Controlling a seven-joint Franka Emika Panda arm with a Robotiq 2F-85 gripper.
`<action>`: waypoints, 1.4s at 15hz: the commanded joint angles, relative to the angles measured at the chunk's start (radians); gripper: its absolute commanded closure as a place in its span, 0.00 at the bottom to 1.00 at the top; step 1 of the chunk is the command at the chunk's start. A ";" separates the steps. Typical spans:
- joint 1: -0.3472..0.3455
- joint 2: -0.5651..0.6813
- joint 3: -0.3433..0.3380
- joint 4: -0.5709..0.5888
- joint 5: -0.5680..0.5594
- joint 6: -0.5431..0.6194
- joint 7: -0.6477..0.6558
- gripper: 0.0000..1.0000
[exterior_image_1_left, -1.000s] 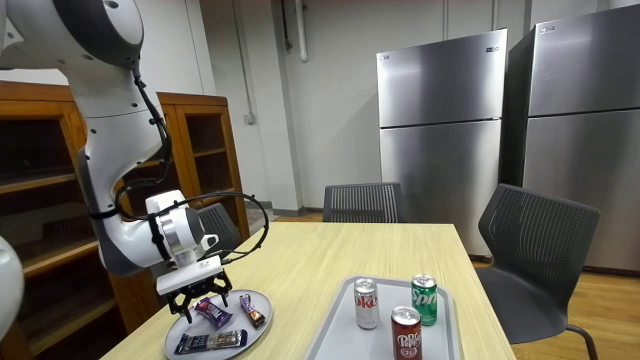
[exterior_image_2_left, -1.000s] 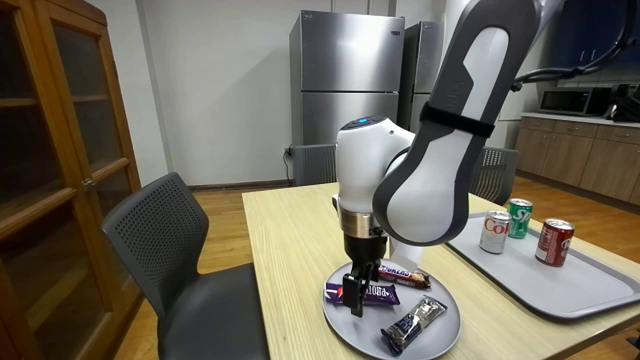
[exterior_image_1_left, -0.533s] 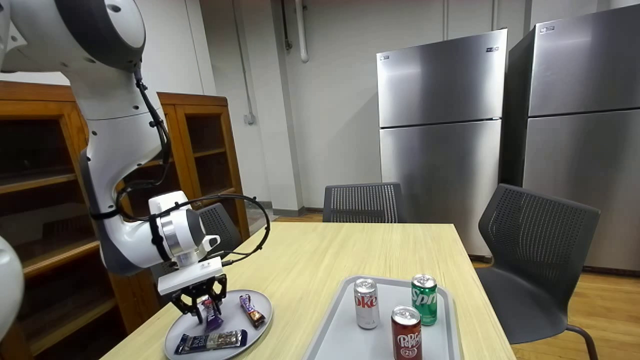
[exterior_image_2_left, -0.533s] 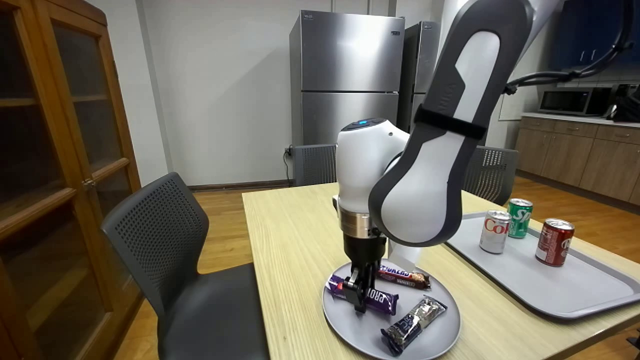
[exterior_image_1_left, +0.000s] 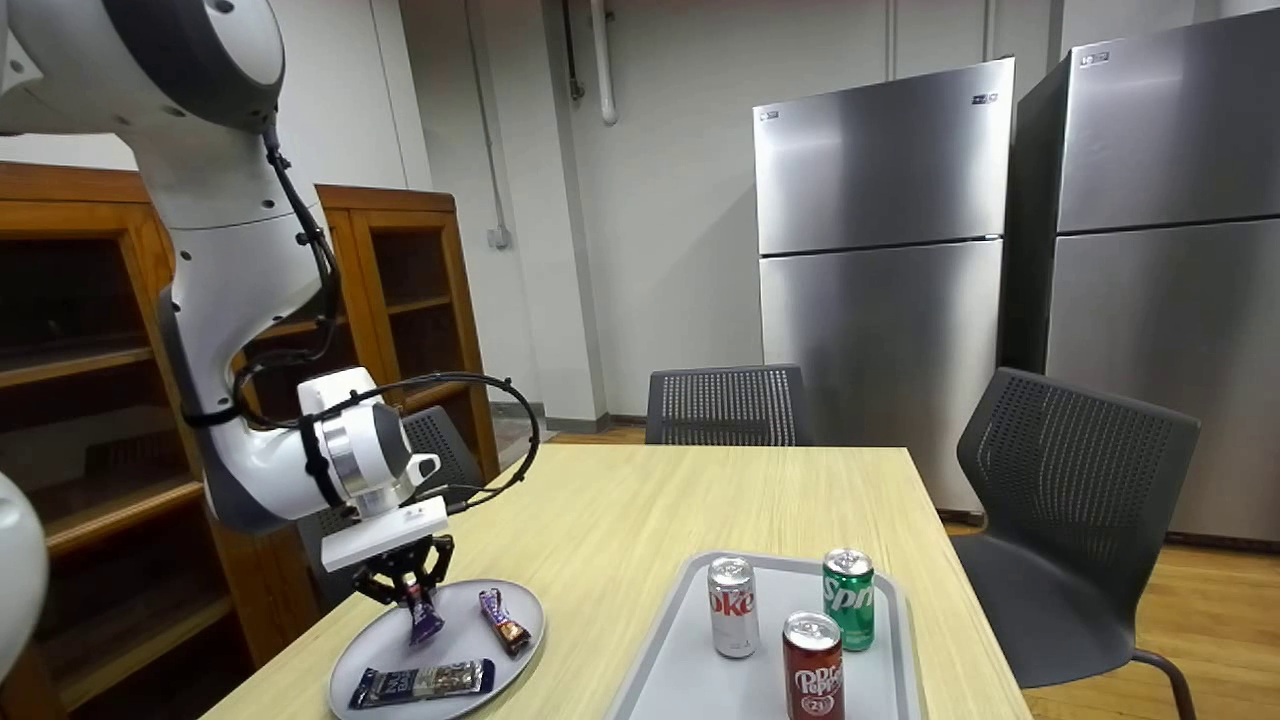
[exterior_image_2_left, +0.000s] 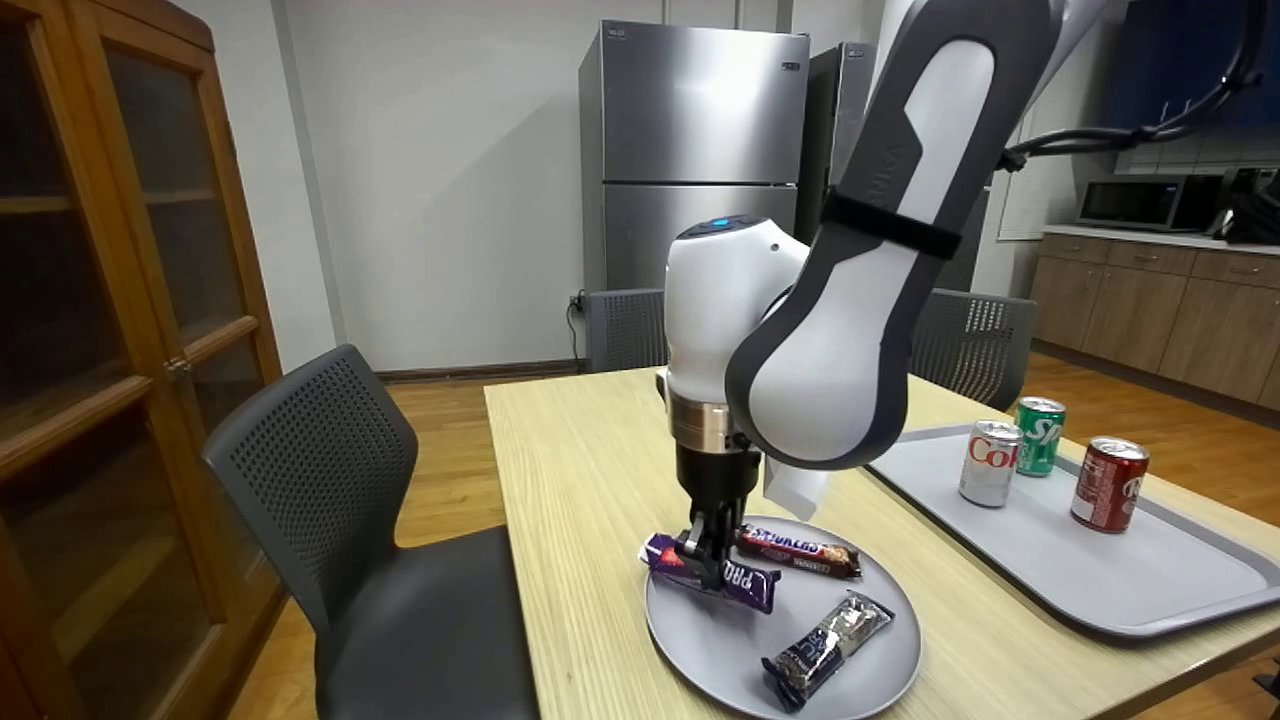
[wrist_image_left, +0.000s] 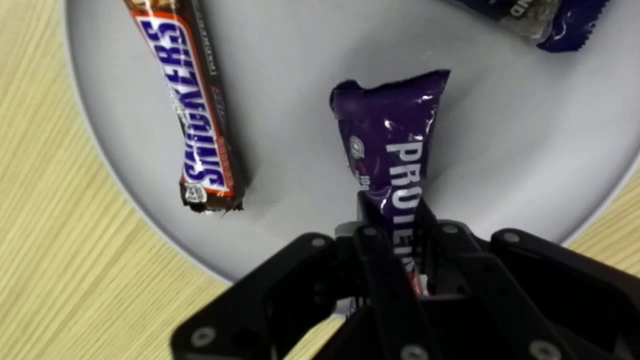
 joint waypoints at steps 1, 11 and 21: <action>0.007 -0.046 0.005 0.015 0.023 -0.021 -0.038 0.96; 0.033 0.005 0.024 0.179 0.035 -0.059 -0.038 0.96; 0.060 0.150 0.047 0.370 0.086 -0.124 -0.037 0.96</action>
